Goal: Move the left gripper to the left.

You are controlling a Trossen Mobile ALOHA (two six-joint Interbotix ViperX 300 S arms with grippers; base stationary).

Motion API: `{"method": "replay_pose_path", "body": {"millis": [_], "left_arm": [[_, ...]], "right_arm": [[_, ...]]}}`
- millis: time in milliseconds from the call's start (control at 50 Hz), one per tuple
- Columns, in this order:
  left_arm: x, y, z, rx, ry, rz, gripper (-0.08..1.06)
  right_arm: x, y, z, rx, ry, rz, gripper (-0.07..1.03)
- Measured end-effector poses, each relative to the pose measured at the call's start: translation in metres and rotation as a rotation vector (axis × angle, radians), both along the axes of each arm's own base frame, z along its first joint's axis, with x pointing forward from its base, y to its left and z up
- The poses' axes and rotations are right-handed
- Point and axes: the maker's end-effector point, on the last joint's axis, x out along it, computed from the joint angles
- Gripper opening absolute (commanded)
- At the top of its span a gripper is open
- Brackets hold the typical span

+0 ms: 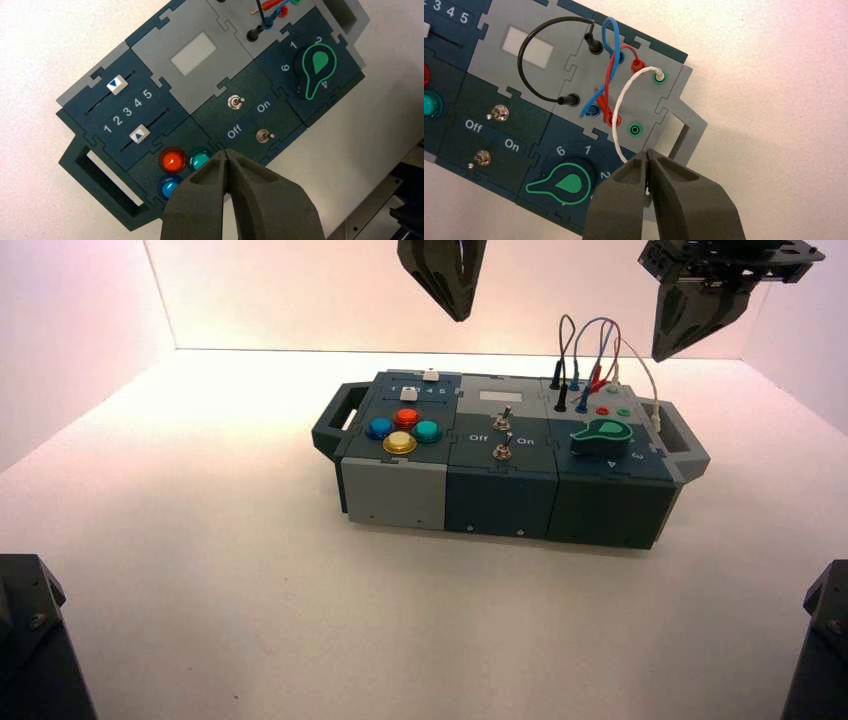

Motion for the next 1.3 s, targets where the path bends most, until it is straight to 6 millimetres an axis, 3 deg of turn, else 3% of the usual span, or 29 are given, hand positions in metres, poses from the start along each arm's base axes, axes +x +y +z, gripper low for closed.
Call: {"method": "replay_pose_path", "body": {"millis": [680,900,1040,1300], "left_arm": [[0.000,0.001,-0.001,0.005,-0.001,-0.003,-0.03],[0.002,0.004,0.007,-0.001,-0.017,-0.010,-0.03],[0.014,0.018,0.016,-0.010,-0.034,0.019,-0.03],[0.054,0.071,0.033,-0.019,-0.065,0.157,-0.03]], "right_arm": [[0.000,0.000,0.000,0.001,-0.001,-0.001,-0.02],[0.000,0.000,0.000,0.002,0.000,-0.002,-0.02],[0.000,0.000,0.000,0.000,0.000,-0.003,-0.02],[0.000,0.000,0.000,0.002,0.000,-0.002,-0.02]]}}
